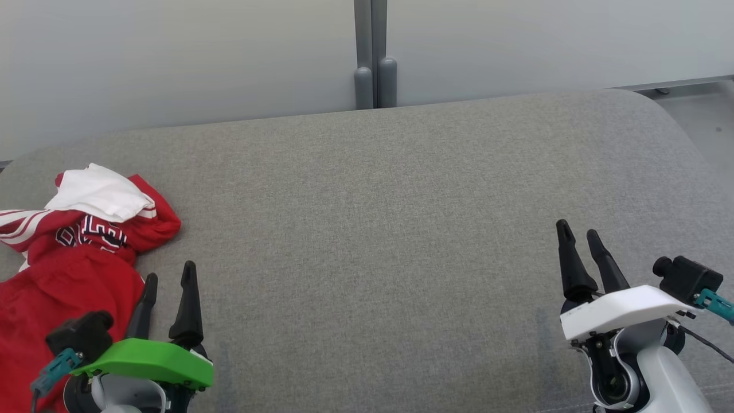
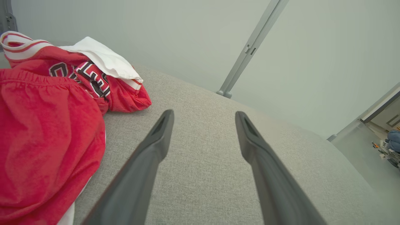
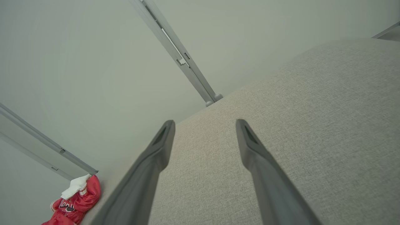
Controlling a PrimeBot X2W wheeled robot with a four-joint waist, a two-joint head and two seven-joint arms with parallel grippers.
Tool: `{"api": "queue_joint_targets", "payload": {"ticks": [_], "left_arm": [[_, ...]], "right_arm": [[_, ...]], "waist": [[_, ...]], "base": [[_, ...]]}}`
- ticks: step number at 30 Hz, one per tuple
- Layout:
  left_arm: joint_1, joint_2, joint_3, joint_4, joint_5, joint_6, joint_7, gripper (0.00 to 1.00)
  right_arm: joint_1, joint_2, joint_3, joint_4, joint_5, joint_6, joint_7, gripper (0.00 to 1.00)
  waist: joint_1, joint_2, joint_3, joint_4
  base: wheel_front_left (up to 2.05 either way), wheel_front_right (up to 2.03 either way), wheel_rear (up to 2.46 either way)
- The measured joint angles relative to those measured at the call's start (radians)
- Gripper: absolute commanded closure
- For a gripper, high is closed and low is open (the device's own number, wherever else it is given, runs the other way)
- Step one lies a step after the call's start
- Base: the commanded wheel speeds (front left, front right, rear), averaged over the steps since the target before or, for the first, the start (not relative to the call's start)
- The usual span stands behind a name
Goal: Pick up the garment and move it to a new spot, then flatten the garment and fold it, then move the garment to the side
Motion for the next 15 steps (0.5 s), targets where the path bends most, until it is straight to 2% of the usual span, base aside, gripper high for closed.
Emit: {"api": "queue_joint_targets", "payload": {"ticks": [15], "left_arm": [[0.018, -0.006, -0.013, -0.035, 0.200, 0.035, -0.052, 0.00]], "right_arm": [[0.000, -0.004, 0.049, -0.027, -0.214, -0.028, -0.052, 0.00]], "waist": [[0.0000, 0.0000, 0.000, 0.003]], "base": [[0.00, 0.00, 0.00]]}}
